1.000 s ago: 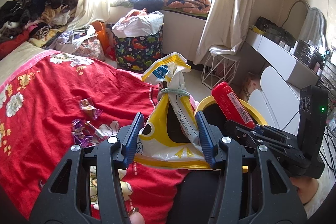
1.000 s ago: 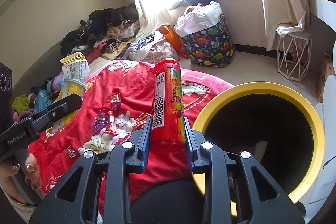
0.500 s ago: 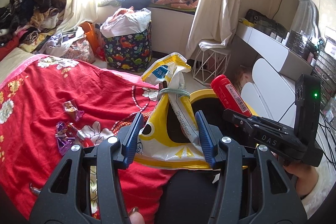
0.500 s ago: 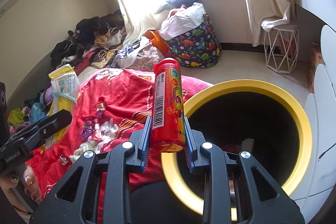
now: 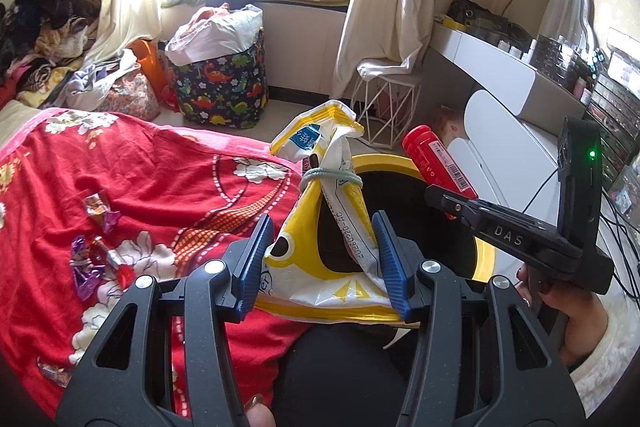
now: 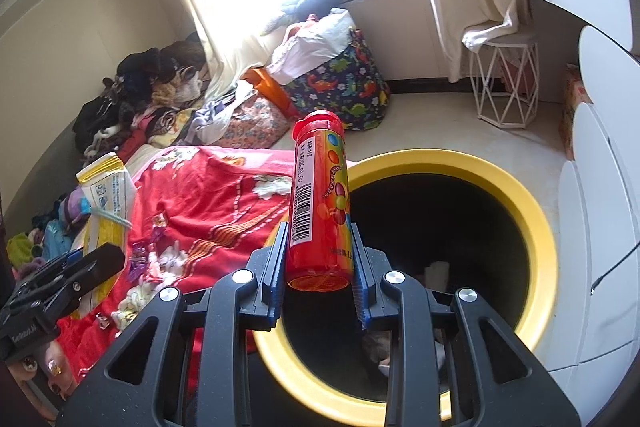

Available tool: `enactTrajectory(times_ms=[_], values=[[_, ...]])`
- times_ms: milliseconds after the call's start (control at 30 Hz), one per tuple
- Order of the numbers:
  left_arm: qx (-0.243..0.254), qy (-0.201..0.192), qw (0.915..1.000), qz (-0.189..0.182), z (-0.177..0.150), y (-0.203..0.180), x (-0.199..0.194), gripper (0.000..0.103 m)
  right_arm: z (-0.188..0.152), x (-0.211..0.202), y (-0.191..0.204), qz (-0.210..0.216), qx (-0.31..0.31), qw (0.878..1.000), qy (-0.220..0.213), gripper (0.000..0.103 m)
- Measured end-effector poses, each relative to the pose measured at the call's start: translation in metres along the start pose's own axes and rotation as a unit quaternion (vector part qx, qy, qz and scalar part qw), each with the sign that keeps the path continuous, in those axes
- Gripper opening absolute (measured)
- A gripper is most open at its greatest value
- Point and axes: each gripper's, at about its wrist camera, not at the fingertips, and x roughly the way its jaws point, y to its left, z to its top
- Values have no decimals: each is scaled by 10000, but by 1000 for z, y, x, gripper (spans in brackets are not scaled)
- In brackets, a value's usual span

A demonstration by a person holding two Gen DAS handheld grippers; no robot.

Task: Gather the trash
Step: 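Carry the chip bag and red candy tube over the bin with both tools, then open both tools to drop the chip bag and red tube into the bin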

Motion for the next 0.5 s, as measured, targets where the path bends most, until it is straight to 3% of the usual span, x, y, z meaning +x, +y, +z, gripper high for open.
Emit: enactTrajectory(times_ms=[500], values=[[322, 289, 9987, -266, -1, -33, 38, 43, -4, 0, -43, -285, 484, 9984, 57, 27]])
